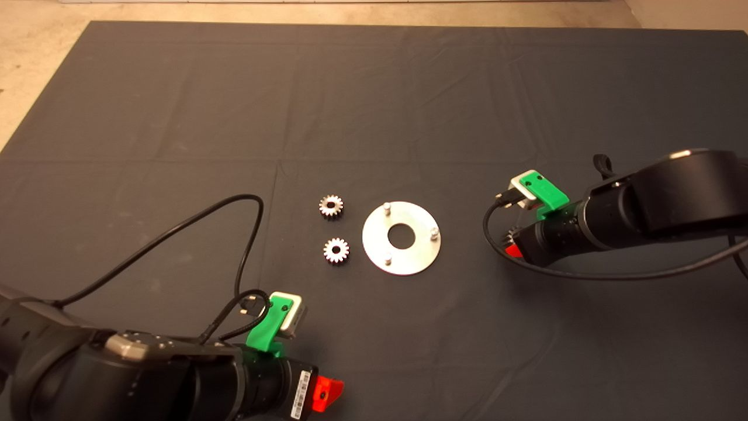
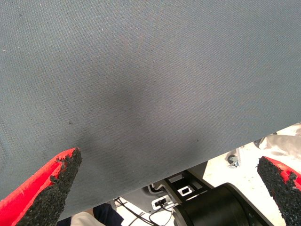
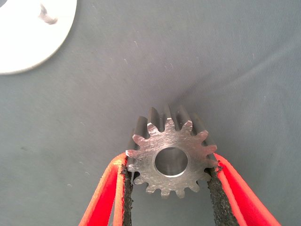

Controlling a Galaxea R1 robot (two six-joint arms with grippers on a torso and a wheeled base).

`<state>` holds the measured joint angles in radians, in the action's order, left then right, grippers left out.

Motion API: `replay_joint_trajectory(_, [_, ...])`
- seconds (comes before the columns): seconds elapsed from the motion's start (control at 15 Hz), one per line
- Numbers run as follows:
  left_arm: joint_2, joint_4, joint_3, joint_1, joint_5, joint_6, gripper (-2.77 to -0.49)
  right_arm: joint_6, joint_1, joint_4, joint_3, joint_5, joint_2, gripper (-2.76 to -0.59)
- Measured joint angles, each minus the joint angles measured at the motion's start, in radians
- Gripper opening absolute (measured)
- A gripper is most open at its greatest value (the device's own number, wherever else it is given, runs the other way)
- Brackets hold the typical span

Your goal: Install three planetary gears onto the carrier pins

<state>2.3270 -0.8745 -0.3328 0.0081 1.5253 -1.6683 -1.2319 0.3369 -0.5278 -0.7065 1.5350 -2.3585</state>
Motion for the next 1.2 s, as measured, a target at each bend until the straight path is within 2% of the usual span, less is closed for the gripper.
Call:
replay_joint_trajectory(0.2, [-0.004,-0.002,0.0,0.0,0.001,-0.001,-0.51,0.0,0.033,0.037,-0.049,-0.007,-0.056,-2.46])
replay_joint_trajectory(0.33, [-0.006,-0.003,0.0,0.0,0.001,-0.001,-0.51,0.0,0.034,0.058,-0.066,-0.004,-0.067,-2.46])
replay_joint_trajectory(0.67, [-0.012,-0.005,0.0,0.0,0.001,-0.001,-0.51,0.0,0.034,0.068,-0.1,-0.001,-0.119,-2.46])
replay_joint_trajectory(0.87, [-0.012,-0.005,0.0,0.0,0.0,-0.001,-0.51,0.001,0.034,0.077,-0.153,-0.004,-0.17,-2.46])
replay_joint_trajectory(1.0, [-0.012,-0.005,0.0,0.0,0.001,-0.001,-0.51,0.001,0.034,0.077,-0.182,0.003,-0.204,-2.47])
replay_joint_trajectory(1.2, [-0.012,-0.005,0.0,0.0,0.001,-0.001,-0.51,0.001,0.034,0.079,-0.211,-0.009,-0.251,-2.47])
